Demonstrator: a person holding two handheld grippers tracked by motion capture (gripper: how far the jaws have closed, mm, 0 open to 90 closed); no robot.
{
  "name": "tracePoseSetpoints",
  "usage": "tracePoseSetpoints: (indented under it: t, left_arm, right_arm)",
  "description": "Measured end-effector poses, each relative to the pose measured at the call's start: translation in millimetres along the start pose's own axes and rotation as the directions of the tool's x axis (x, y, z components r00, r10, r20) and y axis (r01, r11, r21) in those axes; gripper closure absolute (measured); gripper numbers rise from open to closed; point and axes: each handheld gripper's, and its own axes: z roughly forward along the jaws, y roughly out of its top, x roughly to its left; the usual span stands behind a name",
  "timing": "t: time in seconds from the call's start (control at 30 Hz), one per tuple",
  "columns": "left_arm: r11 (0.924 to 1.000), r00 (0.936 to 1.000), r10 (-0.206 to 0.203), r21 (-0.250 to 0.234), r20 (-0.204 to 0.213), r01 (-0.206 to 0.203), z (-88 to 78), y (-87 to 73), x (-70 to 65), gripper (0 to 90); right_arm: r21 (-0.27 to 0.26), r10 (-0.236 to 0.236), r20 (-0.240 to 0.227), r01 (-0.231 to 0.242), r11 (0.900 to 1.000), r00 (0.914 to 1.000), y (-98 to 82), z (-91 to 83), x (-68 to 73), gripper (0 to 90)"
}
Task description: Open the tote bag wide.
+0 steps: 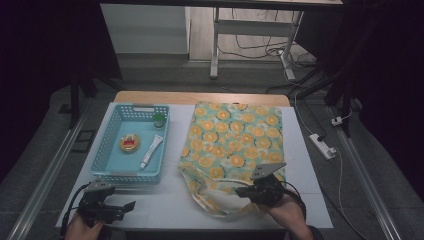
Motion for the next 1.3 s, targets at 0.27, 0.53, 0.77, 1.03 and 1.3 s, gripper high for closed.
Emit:
tracePoseSetpoints:
  t: [0.27, 0.53, 0.77, 1.03, 1.3]
  left_arm:
    - [1.0000, 1.0000, -0.005, -0.001, 0.002, 0.005, 0.1, 0.0, 0.2, 3.6]
    - [1.0000, 1.0000, -0.007, -0.001, 0.003, 0.007, 0.1, -0.1, 0.7, 3.7]
    - [1.0000, 1.0000, -0.009, 0.000, 0.004, 0.009, 0.1, 0.0, 1.0, 3.9]
    - [0.9999, 0.9999, -0.011, -0.001, 0.006, 0.011, 0.0, -0.1, 1.3, 4.1]
    - [0.9999, 0.9999, -0.013, -0.002, 0.010, 0.013, -0.1, -0.1, 1.8, 4.1]
  right_arm:
    - [-0.041, 0.000, 0.071, 0.003, 0.999, 0.9975, 19.7, -7.2, -24.7, 89.7]
    - [-0.041, 0.007, 0.127, -0.002, 0.999, 0.9919, 39.7, -5.7, -55.7, 89.8]
    - [-0.052, 0.033, 0.160, -0.025, 0.998, 0.9865, 53.5, 2.3, -90.5, 89.9]
    - [-0.054, 0.050, 0.202, -0.040, 0.998, 0.9781, 70.5, 14.8, -123.7, 89.9]
    - [-0.062, 0.080, 0.241, -0.067, 0.996, 0.9673, 84.4, 24.9, -152.3, 89.9]
